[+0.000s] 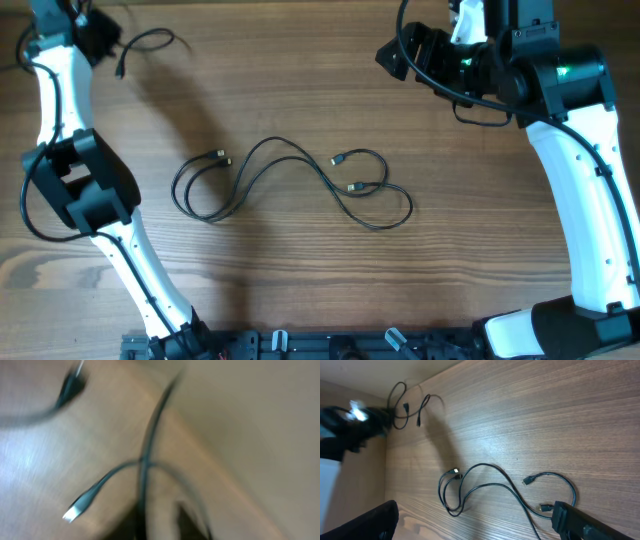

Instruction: Untangle cables

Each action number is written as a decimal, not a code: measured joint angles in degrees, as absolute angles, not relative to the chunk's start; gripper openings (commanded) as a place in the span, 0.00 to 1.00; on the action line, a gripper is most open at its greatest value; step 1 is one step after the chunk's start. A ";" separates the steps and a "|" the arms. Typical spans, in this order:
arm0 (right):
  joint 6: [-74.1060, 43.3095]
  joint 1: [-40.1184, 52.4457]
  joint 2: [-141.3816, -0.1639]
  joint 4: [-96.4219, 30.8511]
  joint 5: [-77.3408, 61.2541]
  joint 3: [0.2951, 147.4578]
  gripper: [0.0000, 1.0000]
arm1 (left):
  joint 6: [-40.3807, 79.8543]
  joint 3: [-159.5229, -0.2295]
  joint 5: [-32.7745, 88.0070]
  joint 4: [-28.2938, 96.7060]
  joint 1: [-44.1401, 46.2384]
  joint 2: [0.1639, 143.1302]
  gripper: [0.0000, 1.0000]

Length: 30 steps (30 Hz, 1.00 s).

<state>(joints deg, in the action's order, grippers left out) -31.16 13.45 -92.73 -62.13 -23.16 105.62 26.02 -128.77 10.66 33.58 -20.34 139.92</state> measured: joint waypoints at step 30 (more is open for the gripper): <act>-28.14 13.47 -92.73 -67.42 -20.45 105.45 1.00 | -9.04 -133.01 32.71 94.96 3.29 139.61 1.00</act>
<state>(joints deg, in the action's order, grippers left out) -28.14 13.47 -92.73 -67.42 -20.45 105.45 -9.04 -133.01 32.71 94.96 3.29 139.61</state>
